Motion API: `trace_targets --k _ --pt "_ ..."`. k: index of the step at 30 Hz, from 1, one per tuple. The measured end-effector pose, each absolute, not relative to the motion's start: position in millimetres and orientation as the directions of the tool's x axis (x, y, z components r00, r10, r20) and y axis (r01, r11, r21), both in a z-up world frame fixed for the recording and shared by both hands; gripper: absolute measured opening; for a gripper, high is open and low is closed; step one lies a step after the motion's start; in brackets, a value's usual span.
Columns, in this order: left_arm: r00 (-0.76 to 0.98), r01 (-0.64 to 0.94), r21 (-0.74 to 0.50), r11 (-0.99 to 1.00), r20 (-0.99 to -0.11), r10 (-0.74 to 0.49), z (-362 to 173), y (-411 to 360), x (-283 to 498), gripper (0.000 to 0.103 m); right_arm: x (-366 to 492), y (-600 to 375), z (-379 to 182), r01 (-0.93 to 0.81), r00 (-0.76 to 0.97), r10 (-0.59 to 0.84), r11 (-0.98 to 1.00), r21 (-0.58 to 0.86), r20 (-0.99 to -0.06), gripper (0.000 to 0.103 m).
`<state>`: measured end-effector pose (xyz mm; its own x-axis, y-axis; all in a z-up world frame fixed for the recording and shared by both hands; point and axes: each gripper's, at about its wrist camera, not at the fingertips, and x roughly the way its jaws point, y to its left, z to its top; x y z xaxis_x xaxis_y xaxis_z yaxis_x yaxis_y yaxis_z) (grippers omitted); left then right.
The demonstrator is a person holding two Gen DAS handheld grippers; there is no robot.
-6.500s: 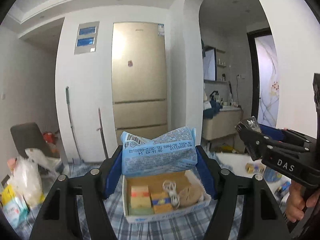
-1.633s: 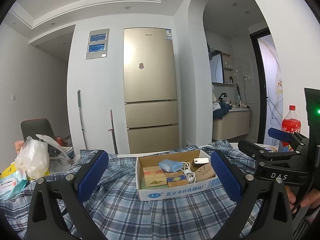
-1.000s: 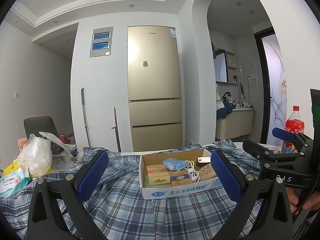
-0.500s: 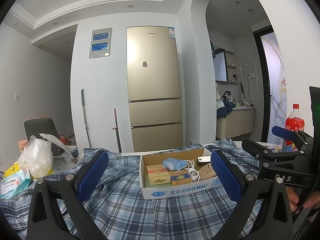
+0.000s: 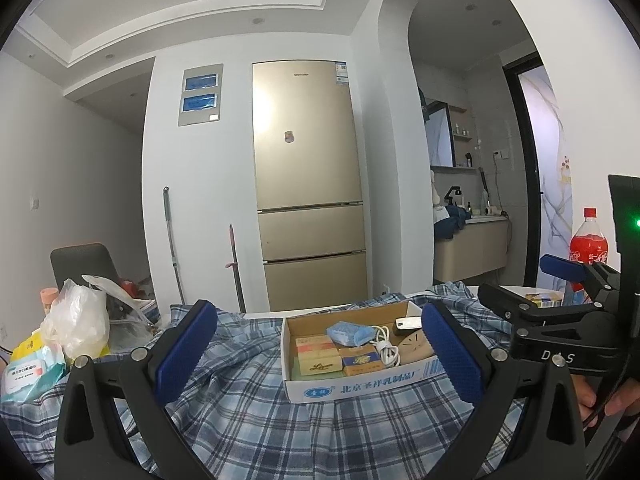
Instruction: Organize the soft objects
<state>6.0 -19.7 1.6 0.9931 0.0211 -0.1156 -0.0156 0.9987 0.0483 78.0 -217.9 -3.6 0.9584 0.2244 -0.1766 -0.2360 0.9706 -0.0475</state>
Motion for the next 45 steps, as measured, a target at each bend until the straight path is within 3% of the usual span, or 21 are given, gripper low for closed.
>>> trace_targets --k 45 --pt "0.993 -0.006 0.072 0.997 -0.117 0.015 -2.4 -22.6 6.9 0.103 78.5 -217.2 -3.3 -0.237 0.958 0.224 0.97 -0.051 -0.179 0.103"
